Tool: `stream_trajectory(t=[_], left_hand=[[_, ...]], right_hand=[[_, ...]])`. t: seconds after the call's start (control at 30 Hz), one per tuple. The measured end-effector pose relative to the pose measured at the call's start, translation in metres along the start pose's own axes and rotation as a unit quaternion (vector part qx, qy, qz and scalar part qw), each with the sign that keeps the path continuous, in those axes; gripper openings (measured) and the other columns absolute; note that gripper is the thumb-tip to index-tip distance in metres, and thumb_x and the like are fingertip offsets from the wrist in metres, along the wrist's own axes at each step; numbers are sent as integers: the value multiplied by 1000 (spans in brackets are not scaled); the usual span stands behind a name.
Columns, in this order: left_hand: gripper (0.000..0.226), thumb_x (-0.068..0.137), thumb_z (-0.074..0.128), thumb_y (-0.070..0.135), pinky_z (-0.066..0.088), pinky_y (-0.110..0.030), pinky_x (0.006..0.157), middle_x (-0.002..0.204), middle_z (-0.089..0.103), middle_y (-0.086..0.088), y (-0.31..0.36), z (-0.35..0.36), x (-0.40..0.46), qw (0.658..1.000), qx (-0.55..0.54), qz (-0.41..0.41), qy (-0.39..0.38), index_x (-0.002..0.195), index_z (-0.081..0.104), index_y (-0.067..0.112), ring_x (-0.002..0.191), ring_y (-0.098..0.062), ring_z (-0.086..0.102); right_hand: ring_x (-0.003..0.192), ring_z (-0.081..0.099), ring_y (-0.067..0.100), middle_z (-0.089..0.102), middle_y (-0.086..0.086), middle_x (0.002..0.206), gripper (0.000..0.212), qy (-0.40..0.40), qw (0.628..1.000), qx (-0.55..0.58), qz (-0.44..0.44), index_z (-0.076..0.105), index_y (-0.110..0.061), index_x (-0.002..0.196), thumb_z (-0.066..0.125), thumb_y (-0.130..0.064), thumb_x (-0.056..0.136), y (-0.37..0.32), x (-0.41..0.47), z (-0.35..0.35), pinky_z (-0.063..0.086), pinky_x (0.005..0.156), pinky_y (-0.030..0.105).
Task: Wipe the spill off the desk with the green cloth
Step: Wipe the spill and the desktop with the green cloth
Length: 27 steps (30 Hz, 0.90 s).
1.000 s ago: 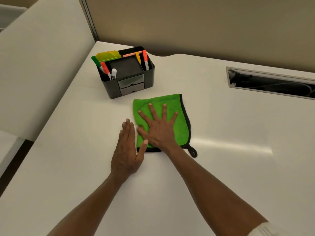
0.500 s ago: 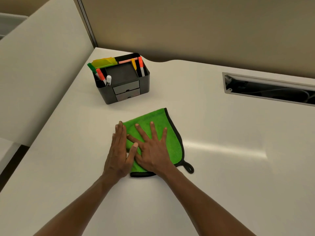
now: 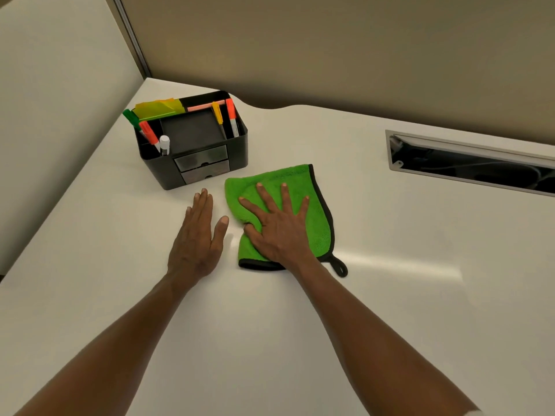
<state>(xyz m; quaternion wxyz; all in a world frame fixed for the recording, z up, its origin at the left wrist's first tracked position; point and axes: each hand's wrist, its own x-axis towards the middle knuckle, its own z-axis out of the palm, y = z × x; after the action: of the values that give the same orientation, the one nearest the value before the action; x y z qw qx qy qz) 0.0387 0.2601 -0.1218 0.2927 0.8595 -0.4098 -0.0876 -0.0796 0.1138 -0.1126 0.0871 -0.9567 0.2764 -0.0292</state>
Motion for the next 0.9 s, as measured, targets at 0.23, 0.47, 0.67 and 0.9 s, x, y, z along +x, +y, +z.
stream_trajectory(t=[0.23, 0.47, 0.67, 0.9], left_hand=[[70, 98, 22, 51, 4, -27, 123, 165, 11, 1, -2, 0, -1, 999, 32, -6, -4, 156, 13, 12, 151, -4, 3], [72, 97, 20, 54, 0, -22, 121, 165, 8, 5, 1, -2, -3, 999, 36, -19, -13, 157, 11, 15, 150, 0, 0], [73, 96, 18, 54, 2, -26, 123, 165, 9, 3, 2, -2, -3, 999, 45, -8, -21, 156, 12, 13, 151, -4, 2], [74, 97, 19, 53, 0, -27, 123, 166, 6, 1, 0, -1, -3, 996, 82, 7, -37, 156, 10, 11, 151, -6, -1]], right_hand=[[152, -5, 36, 7, -12, 166, 59, -2, 999, 3, 36, 21, -55, 150, 26, -64, 92, 41, 2, -9, -1, 111, 75], [152, -5, 35, 5, -14, 166, 58, 0, 995, -1, 102, 17, -57, 149, 25, -66, 92, 91, -18, -18, -2, 111, 75], [153, -2, 34, 6, -14, 166, 59, 7, 987, -11, 157, 15, -58, 149, 23, -68, 92, 130, -43, -22, -1, 111, 75], [153, -5, 33, 3, -15, 166, 59, 14, 980, -6, 200, 8, -60, 148, 19, -72, 91, 159, -87, -22, -2, 112, 74]])
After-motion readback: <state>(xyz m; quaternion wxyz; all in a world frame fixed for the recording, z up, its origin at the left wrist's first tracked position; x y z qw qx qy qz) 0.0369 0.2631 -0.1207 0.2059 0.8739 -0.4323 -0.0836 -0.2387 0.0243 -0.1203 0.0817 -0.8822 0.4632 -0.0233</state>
